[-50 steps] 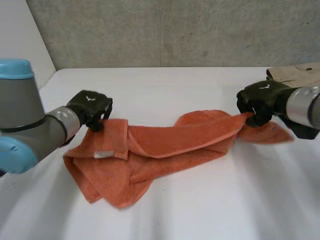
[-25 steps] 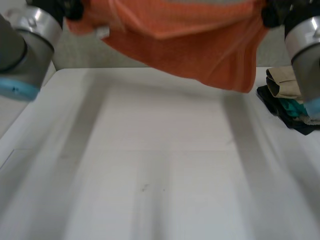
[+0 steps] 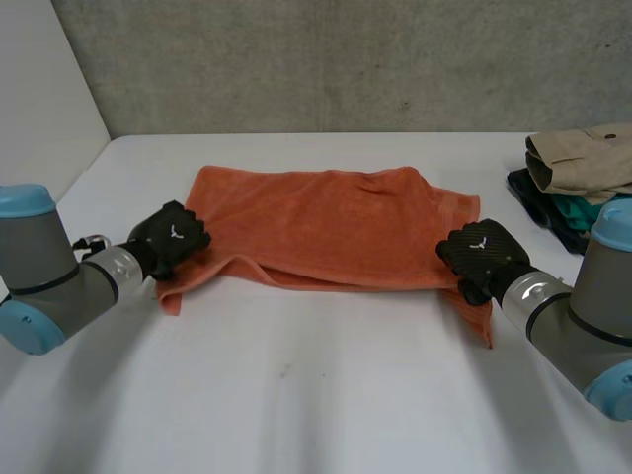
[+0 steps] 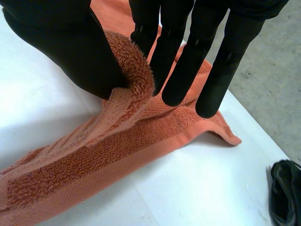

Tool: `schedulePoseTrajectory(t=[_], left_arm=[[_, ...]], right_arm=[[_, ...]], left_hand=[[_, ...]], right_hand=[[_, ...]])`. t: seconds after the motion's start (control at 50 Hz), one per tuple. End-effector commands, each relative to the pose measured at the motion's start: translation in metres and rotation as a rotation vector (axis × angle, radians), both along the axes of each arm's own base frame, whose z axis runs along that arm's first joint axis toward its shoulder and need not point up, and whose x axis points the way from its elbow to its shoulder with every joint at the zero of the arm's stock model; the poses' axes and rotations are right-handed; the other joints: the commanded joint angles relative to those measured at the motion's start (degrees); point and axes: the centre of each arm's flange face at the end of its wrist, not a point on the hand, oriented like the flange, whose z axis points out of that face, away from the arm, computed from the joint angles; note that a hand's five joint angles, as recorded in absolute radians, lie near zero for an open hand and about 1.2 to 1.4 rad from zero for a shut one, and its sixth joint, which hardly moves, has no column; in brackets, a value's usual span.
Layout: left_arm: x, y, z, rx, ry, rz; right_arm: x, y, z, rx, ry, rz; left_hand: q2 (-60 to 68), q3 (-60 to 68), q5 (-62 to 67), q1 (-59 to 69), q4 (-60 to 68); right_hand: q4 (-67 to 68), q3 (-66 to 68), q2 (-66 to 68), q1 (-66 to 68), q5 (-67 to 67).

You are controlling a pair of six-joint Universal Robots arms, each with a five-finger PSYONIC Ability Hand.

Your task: Fold the laundry.

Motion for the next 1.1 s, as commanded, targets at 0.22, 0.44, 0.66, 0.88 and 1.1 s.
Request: schedulePoseTrajectory(t=[0.22,0.44,0.66,0.88,1.1], left_arm=[[-0.021,0.042,0.048,0.152,0.311,0.227],[-0.026,0.052,0.026,0.191,0.265,0.431],[-0.023,0.024,0.001,0.081,0.145,0.472],[-0.004,0.03,0.081,-0.066,0.244,0.447],[0.028,0.106,0.241,-0.298,0.374,0.393]], right_arm=[[-0.002,0.003,0.015,0.014,-0.079,-0.088],[-0.006,0.004,0.02,0.084,-0.087,-0.167],[-0.008,0.005,0.026,0.1,-0.112,-0.183],[-0.016,0.004,0.066,0.054,-0.127,-0.2],[-0.044,0.022,0.178,-0.051,0.115,-0.183]], left_hand=[[-7.3,-7.5,-7.0,-7.2,-7.1],[-18.1,-18.2,-17.7,-18.0,-17.8],[15.7,15.6,16.1,15.8,16.0],[41.8,41.6,42.1,41.9,42.0],[41.8,41.6,42.1,41.9,42.0]], right_hand=[[11.5,12.0,12.8,16.5,13.1],[11.5,12.0,12.8,16.5,13.1],[11.5,12.0,12.8,16.5,13.1],[11.5,12.0,12.8,16.5,13.1],[11.5,12.0,12.8,16.5,13.1]])
